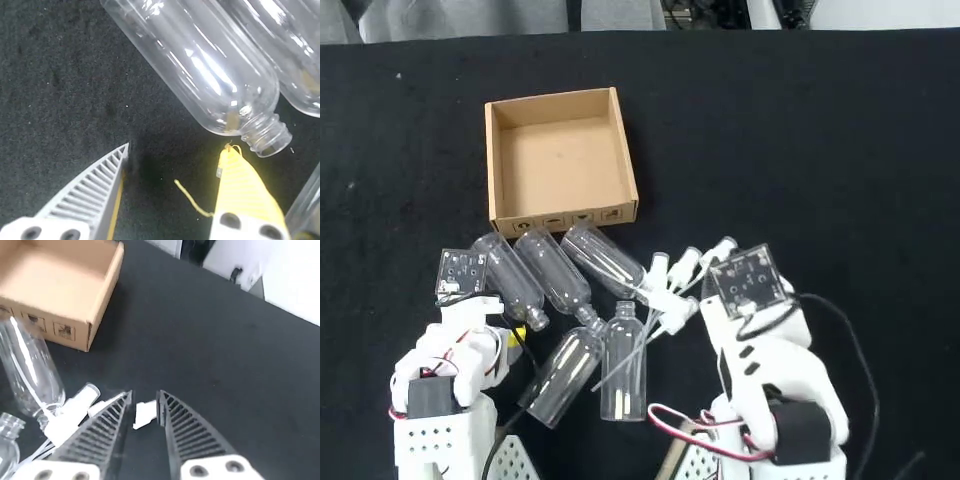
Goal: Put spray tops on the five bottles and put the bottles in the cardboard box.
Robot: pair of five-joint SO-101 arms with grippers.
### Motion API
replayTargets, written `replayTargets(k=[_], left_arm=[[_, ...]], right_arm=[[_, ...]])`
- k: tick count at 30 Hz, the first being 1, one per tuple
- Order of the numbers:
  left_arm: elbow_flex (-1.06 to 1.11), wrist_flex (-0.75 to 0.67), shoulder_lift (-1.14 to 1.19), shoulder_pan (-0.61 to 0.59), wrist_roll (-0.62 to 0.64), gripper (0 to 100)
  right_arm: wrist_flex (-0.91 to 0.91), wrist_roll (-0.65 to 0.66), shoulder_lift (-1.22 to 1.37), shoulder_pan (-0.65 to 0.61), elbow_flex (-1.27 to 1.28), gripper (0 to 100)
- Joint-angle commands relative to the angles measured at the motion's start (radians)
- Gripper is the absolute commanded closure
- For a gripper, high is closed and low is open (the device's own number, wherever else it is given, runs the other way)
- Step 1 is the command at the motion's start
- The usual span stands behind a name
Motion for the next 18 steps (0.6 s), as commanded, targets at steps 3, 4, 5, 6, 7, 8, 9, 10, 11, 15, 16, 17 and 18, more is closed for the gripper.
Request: replayTargets(k=[3,4,5,6,7,8,9,10,11,15,16,17,18], left_arm=[[0.022,0.003,-0.014,-0.005,-0.006,73],[0.022,0.003,-0.014,-0.005,-0.006,73],[0.022,0.003,-0.014,-0.005,-0.006,73],[0.022,0.003,-0.014,-0.005,-0.006,73],[0.022,0.003,-0.014,-0.005,-0.006,73],[0.022,0.003,-0.014,-0.005,-0.006,73],[0.022,0.003,-0.014,-0.005,-0.006,73],[0.022,0.003,-0.014,-0.005,-0.006,73],[0.022,0.003,-0.014,-0.005,-0.006,73],[0.022,0.003,-0.014,-0.005,-0.006,73],[0.022,0.003,-0.014,-0.005,-0.006,73],[0.022,0.003,-0.014,-0.005,-0.006,73],[0.022,0.003,-0.014,-0.005,-0.006,73]], right_arm=[[0.068,0.008,-0.015,0.015,-0.189,94.9],[0.074,0.008,-0.013,0.015,-0.209,94.9],[0.081,0.008,-0.013,0.015,-0.229,94.9],[0.087,0.008,-0.013,0.015,-0.248,94.9],[0.095,0.008,-0.013,0.015,-0.266,94.9],[0.098,0.008,-0.013,0.015,-0.285,94.9],[0.101,0.008,-0.013,0.015,-0.302,94.9],[0.101,0.008,-0.013,0.015,-0.317,94.9],[0.101,0.008,-0.013,0.015,-0.334,94.9],[0.101,0.008,-0.013,0.017,-0.381,94.9],[0.101,0.005,-0.013,0.017,-0.39,94.9],[0.101,0.002,-0.013,0.015,-0.398,94.9],[0.101,0.002,-0.012,0.015,-0.406,94.9]])
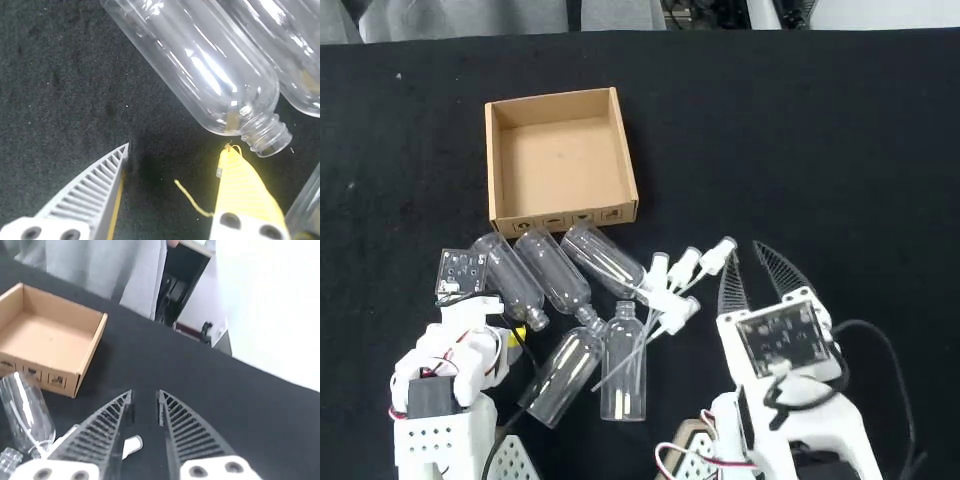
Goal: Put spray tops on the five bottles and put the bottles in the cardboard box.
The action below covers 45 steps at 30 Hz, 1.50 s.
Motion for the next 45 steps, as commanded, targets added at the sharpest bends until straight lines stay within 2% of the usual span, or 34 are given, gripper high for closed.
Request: replayTargets(k=[1,12,25,30,36,40,45], left_arm=[[0.022,0.003,-0.014,-0.005,-0.006,73],[0.022,0.003,-0.014,-0.005,-0.006,73],[0.022,0.003,-0.014,-0.005,-0.006,73],[0.022,0.003,-0.014,-0.005,-0.006,73],[0.022,0.003,-0.014,-0.005,-0.006,73],[0.022,0.003,-0.014,-0.005,-0.006,73],[0.022,0.003,-0.014,-0.005,-0.006,73]], right_arm=[[0.003,0.0,-0.008,0.012,-0.087,94.8],[0.003,0.0,0.002,0.012,-0.182,94.6],[0.018,-0.038,0.295,0.009,-0.325,94.7],[0.071,-0.04,0.334,-0.106,-0.325,94.6],[0.129,-0.124,0.427,-0.245,-0.325,94.6],[0.152,-0.193,0.526,-0.304,-0.326,94.4],[0.193,-0.344,0.602,-0.373,-0.361,92.6]])
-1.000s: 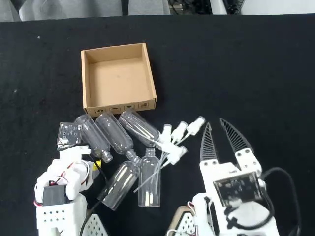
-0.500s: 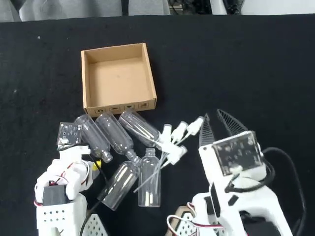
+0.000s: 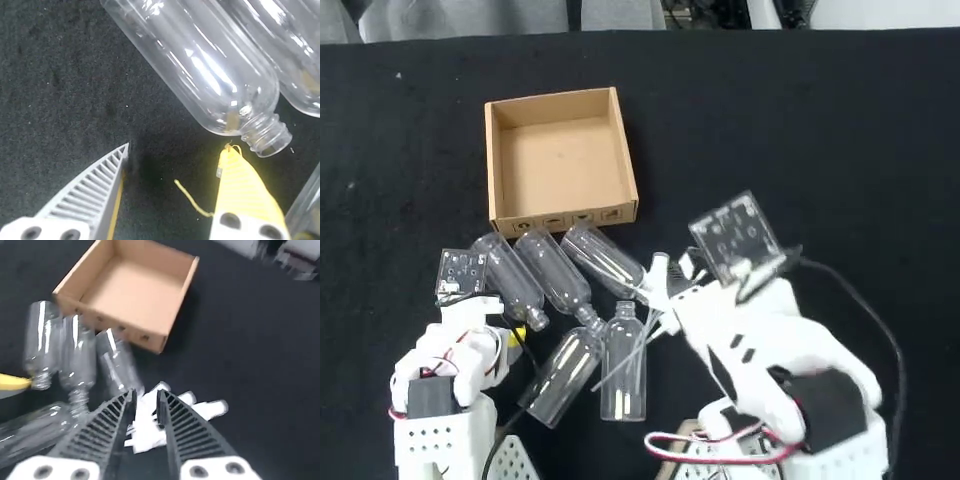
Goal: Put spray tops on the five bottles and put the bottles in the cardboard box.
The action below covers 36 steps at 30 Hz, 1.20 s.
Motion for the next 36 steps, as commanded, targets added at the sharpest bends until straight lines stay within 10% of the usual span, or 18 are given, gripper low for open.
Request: replayTargets(k=[1,7,21,36], left_arm=[[0.022,0.003,-0.014,-0.005,-0.006,73],[0.022,0.003,-0.014,-0.005,-0.006,73],[0.022,0.003,-0.014,-0.005,-0.006,73],[0.022,0.003,-0.014,-0.005,-0.006,73]], right_arm=[[0.063,-0.138,0.076,-0.089,-0.11,90.0],[0.123,-0.244,0.085,-0.169,-0.137,73.8],[0.003,-0.25,0.093,-0.334,0.056,73.4],[-0.018,-0.563,0.159,-0.56,0.136,73.3]])
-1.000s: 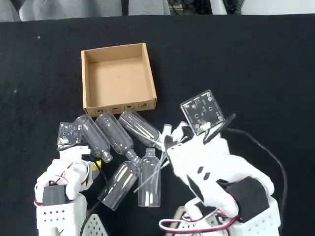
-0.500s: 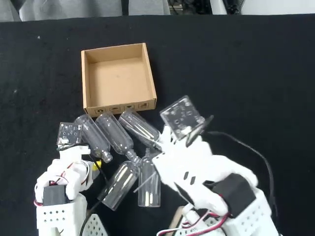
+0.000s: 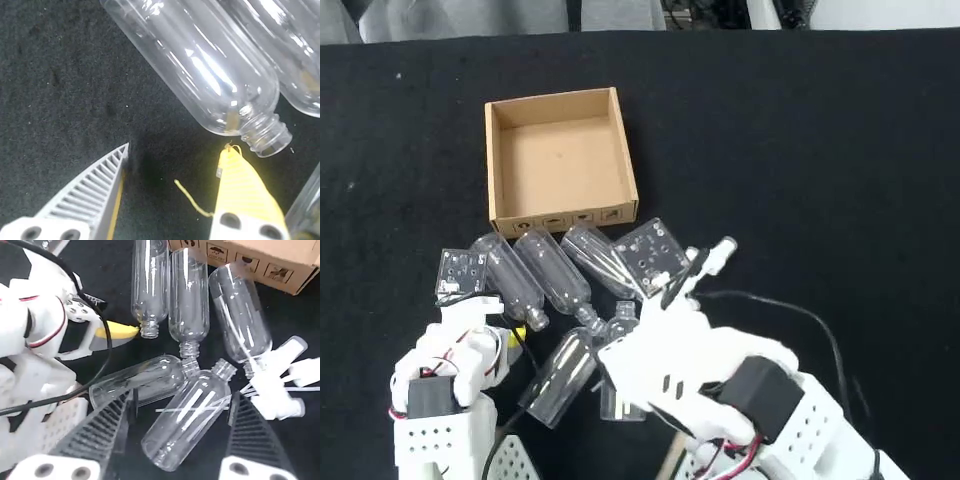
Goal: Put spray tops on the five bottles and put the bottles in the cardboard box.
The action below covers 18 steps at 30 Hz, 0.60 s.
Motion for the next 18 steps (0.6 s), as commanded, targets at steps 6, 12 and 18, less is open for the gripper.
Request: replayTargets(k=[6,12,18], left_arm=[[0.022,0.003,-0.014,-0.005,-0.006,73],[0.022,0.003,-0.014,-0.005,-0.006,73],[0.022,0.003,-0.014,-0.005,-0.006,73]], right_arm=[[-0.029,-0.133,0.271,-0.034,-0.031,73.4],[-0.029,-0.201,0.377,-0.031,-0.071,73.5],[-0.072,-0.232,0.441,-0.029,-0.068,73.6]])
